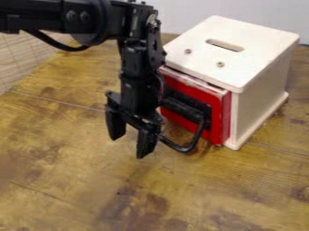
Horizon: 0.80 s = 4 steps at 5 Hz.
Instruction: Close the drawer
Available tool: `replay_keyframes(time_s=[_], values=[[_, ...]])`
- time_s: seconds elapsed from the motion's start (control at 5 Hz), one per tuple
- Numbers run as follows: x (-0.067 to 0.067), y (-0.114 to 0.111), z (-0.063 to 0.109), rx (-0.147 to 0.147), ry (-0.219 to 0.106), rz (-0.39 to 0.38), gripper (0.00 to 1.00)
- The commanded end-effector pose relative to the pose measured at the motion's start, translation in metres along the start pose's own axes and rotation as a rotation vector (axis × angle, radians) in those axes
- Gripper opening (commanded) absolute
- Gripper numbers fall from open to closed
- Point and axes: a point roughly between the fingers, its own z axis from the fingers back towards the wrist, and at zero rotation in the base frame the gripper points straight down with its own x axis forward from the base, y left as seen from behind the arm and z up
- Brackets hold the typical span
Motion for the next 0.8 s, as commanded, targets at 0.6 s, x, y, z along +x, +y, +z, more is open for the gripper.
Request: replay_keyframes(time_s=[0.6], values=[[-0.004,0.022,0.036,0.034,-0.095,0.007,1.00]])
